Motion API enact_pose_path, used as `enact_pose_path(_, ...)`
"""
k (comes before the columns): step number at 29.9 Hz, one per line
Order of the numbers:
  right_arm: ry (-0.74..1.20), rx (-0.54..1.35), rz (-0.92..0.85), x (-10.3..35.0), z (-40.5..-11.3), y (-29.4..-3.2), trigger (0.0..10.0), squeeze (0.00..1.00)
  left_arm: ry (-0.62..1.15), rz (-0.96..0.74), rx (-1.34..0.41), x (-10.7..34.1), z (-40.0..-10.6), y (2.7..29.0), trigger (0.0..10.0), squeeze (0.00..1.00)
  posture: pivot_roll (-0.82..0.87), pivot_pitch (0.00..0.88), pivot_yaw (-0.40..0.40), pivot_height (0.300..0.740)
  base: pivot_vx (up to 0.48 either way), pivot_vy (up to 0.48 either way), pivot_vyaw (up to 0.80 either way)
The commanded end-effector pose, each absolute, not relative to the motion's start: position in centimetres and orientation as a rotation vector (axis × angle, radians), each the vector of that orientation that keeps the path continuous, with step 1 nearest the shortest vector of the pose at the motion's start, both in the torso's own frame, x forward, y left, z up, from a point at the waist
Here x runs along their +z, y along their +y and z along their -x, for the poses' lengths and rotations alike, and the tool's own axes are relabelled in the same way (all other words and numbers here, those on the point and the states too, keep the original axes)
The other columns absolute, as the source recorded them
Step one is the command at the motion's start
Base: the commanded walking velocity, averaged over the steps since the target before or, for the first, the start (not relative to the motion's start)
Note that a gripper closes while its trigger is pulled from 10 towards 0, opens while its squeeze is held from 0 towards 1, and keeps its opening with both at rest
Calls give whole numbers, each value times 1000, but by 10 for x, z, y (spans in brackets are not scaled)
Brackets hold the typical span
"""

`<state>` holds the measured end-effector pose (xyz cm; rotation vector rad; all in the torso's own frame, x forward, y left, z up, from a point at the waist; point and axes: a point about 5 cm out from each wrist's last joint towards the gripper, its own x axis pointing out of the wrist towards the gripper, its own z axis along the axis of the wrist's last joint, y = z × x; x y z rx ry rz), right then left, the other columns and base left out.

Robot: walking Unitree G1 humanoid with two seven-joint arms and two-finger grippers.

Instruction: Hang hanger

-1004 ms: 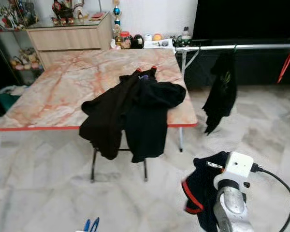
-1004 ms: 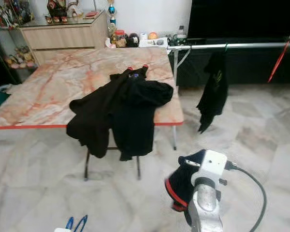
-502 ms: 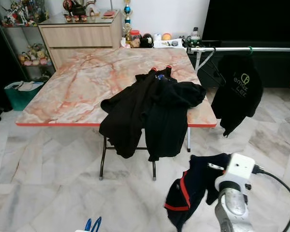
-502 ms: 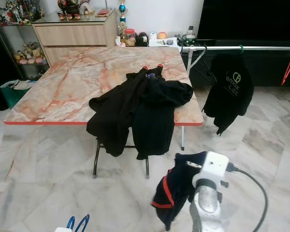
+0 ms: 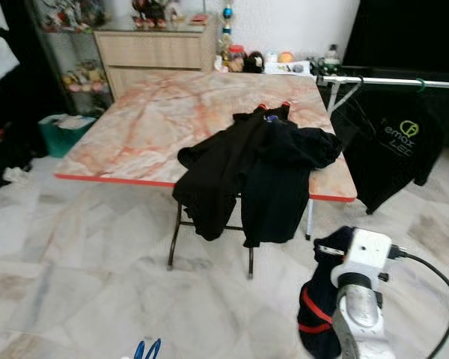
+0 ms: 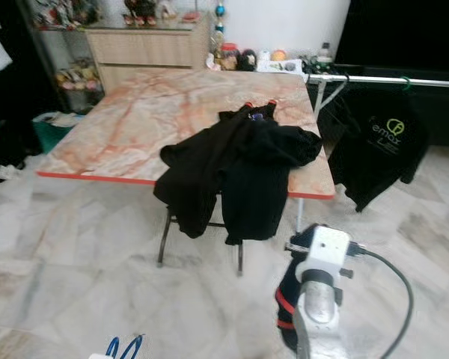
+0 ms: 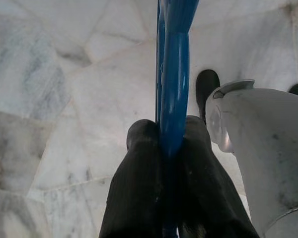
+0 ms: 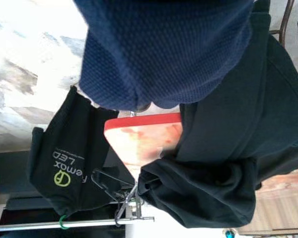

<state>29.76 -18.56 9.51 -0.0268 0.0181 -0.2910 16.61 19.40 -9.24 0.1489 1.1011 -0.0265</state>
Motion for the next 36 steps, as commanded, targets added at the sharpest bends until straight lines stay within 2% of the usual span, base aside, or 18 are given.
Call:
enact_pose_path(1, -42, -285, 22, 110, -302, -185, 10000, 0, 1113, -167, -46, -92, -166, 194, 10000, 0, 39, 13, 31, 740, 0, 0, 0)
enact_pose_path(6, -69, -267, 43, 117, -305, -182, 10000, 0, 1113, -169, -48, -92, -166, 194, 10000, 0, 37, 10, 32, 740, 0, 0, 0)
enact_pose_path(21, -142, -201, 102, 139, -316, -169, 10000, 0, 1111, -168, -52, -92, -167, 194, 10000, 0, 40, 8, 32, 740, 262, 0, 0)
enact_pose_path(25, -151, -198, 107, 143, -319, -168, 10000, 0, 1112, -169, -55, -92, -167, 194, 10000, 0, 40, 8, 32, 740, 287, 0, 761)
enact_pose_path(28, -157, -200, 92, 147, -322, -168, 10000, 0, 1112, -169, -56, -92, -167, 194, 10000, 0, 40, 8, 32, 740, 287, 0, 0)
enact_pose_path(36, -326, -142, 16, 205, -347, -151, 10000, 0, 1113, -173, -60, -92, -168, 194, 10000, 0, 30, 17, 48, 740, 286, 0, 0)
